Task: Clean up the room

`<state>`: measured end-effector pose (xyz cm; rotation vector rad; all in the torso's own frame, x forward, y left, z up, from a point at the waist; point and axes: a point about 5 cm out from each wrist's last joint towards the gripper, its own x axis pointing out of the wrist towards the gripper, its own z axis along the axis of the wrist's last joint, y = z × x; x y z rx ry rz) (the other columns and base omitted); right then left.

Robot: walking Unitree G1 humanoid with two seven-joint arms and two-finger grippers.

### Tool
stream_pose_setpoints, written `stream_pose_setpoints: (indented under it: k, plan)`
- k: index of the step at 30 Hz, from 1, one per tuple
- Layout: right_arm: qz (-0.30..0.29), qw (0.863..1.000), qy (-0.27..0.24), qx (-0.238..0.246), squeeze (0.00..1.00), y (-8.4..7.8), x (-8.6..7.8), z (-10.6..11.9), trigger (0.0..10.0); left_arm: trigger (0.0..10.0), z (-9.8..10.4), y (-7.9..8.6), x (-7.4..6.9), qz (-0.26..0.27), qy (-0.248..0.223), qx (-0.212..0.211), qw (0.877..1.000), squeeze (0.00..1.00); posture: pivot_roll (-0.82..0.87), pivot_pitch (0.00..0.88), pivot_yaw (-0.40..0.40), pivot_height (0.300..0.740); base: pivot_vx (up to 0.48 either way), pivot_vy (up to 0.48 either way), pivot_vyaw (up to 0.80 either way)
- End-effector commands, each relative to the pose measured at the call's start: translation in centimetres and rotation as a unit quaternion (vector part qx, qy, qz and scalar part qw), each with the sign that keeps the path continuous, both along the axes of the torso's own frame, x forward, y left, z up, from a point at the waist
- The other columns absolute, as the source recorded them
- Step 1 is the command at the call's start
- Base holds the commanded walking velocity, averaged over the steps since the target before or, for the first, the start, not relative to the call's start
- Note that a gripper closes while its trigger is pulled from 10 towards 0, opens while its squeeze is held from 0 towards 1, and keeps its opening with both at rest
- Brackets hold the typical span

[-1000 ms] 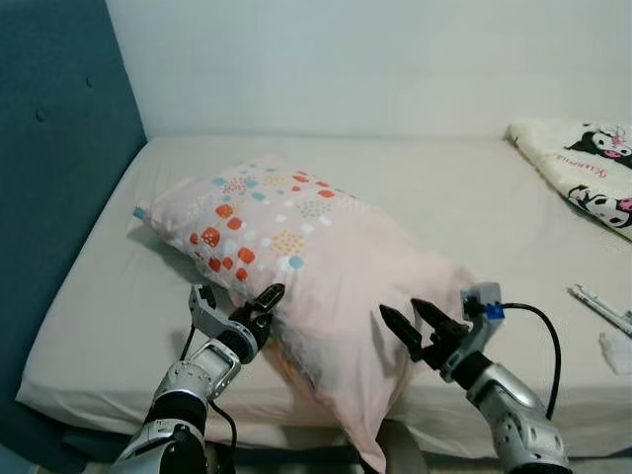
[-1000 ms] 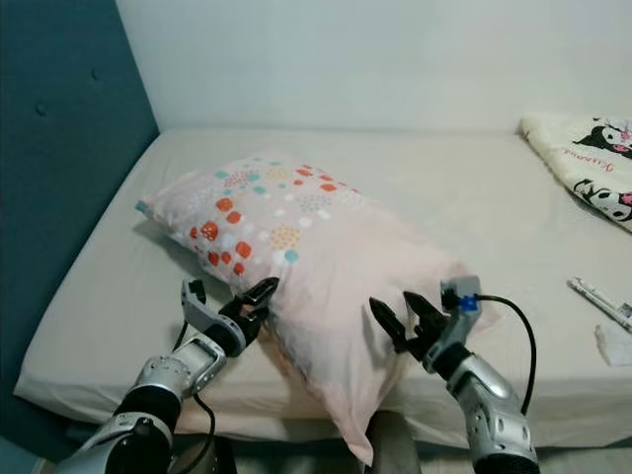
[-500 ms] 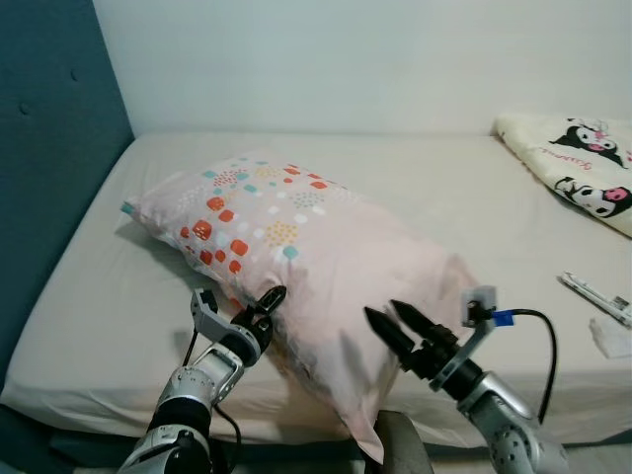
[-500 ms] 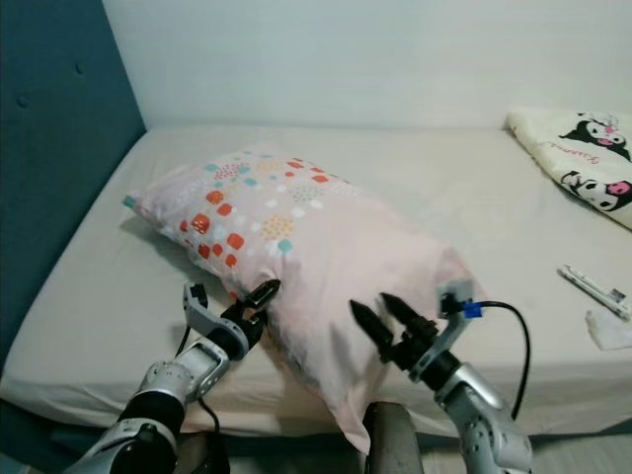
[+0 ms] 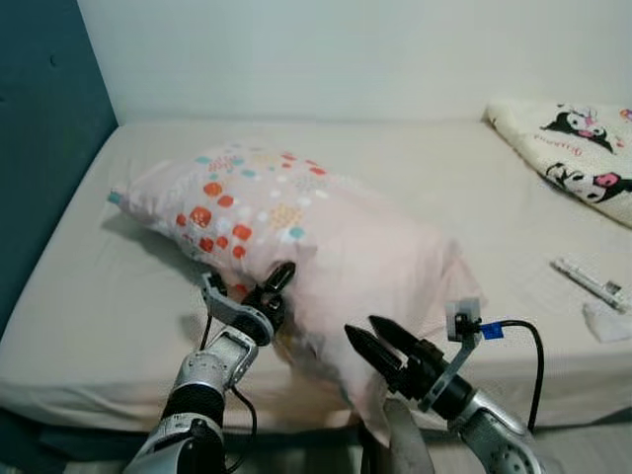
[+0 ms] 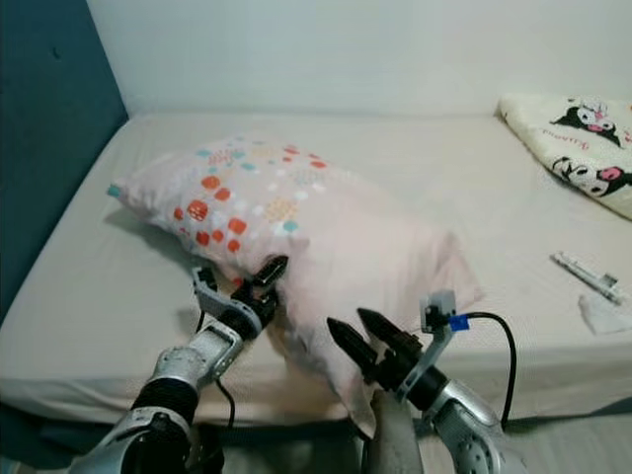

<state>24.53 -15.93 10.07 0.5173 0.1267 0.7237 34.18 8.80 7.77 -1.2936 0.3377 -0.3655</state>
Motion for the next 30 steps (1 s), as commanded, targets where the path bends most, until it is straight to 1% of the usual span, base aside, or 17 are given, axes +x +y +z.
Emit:
stream_pose_setpoints:
  k: [1,2,3,4,6,7,8,9,12,13,15,24,25,26,27,28,30]
  plan:
    - [-0.004,1.000,0.008,-0.001,0.00,-0.1,-0.5,-0.1,10.0,10.0,1.2,-4.8,-0.2,-0.050,-0.010,0.014,0.999,0.00,-0.17,0.156,-0.042,0.446,0.000,0.000,0.00]
    - [-0.004,1.000,0.008,-0.001,0.00,-0.1,-0.5,-0.1,10.0,10.0,1.2,-4.8,-0.2,-0.050,-0.010,0.014,0.999,0.00,-0.17,0.156,-0.042,0.446,0.000,0.000,0.00]
    - [-0.002,1.000,0.009,0.001,0.00,-0.1,-0.6,0.0,10.0,10.0,1.7,-5.5,-0.1,-0.053,-0.022,0.024,0.998,0.00,-0.17,0.159,-0.040,0.446,0.000,0.000,0.00]
    - [-0.002,1.000,0.009,0.001,0.00,-0.1,-0.6,0.0,10.0,10.0,1.7,-5.5,-0.1,-0.053,-0.022,0.024,0.998,0.00,-0.17,0.159,-0.040,0.446,0.000,0.000,0.00]
    - [0.000,1.000,0.011,0.002,0.00,0.0,-0.8,0.1,10.0,10.0,2.4,-6.1,-0.1,-0.056,-0.039,0.028,0.997,0.00,-0.17,0.160,-0.039,0.446,0.000,0.000,0.00]
    - [0.002,1.000,0.013,0.002,0.00,0.1,-0.9,0.1,10.0,3.5,3.1,-6.5,0.0,-0.060,-0.056,0.027,0.996,0.00,-0.17,0.161,-0.039,0.446,0.000,0.000,0.00]
    - [0.002,1.000,0.015,0.003,0.00,0.1,-0.9,0.1,10.0,0.0,3.8,-6.9,0.0,-0.063,-0.074,0.020,0.995,0.00,-0.17,0.161,-0.039,0.446,0.000,0.000,0.00]
    - [0.002,1.000,0.017,0.002,0.00,0.2,-1.0,0.0,10.0,0.0,4.6,-7.3,0.0,-0.072,-0.095,0.010,0.993,0.00,-0.17,0.160,-0.040,0.446,0.000,0.000,0.00]
    - [0.003,1.000,0.020,0.000,0.00,0.2,-1.0,-0.1,10.0,0.0,5.3,-7.5,-0.1,-0.079,-0.112,0.003,0.991,0.00,-0.17,0.158,-0.039,0.446,0.000,0.000,0.00]
    - [0.002,1.000,0.023,-0.002,0.00,0.2,-1.0,-0.2,10.0,0.0,5.9,-7.8,-0.3,-0.089,-0.129,-0.002,0.988,0.00,-0.16,0.157,-0.039,0.446,0.000,0.000,0.00]
    - [0.000,1.000,0.026,-0.004,0.00,0.3,-0.9,-0.2,10.0,0.0,6.6,-8.3,-0.5,-0.099,-0.148,0.003,0.984,0.00,-0.16,0.154,-0.038,0.446,0.000,0.000,0.00]
    - [-0.008,1.000,0.025,-0.007,0.00,0.2,-0.3,-0.1,10.0,0.0,6.4,-8.9,-0.9,-0.107,-0.148,0.014,0.983,0.00,-0.16,0.139,-0.034,0.446,0.000,0.000,0.00]
    - [-0.018,0.999,0.026,-0.012,0.00,0.1,0.0,-0.2,10.0,0.0,6.0,-8.8,-1.0,-0.108,-0.146,0.041,0.983,0.00,-0.16,0.129,-0.032,0.446,0.000,0.000,0.00]
    - [-0.018,0.999,0.026,-0.012,0.00,0.1,0.0,-0.2,10.0,0.0,6.0,-8.8,-1.0,-0.108,-0.146,0.041,0.983,0.00,-0.16,0.129,-0.032,0.446,0.000,0.000,0.00]
    - [-0.025,0.999,0.027,-0.015,0.00,0.0,0.2,-0.3,10.0,0.0,5.8,-8.7,-1.0,-0.108,-0.145,0.061,0.982,0.00,-0.16,0.126,-0.031,0.446,0.000,0.000,0.00]
    - [-0.034,0.999,0.027,-0.017,0.00,-0.1,0.5,-0.3,10.0,0.0,5.3,-8.2,-0.8,-0.101,-0.140,0.103,0.980,0.00,-0.16,0.120,-0.027,0.446,0.000,0.000,0.00]
    - [-0.034,0.999,0.027,-0.017,0.00,-0.1,0.5,-0.3,10.0,0.0,5.3,-8.2,-0.8,-0.101,-0.140,0.103,0.980,0.00,-0.16,0.120,-0.027,0.446,0.000,0.000,0.00]
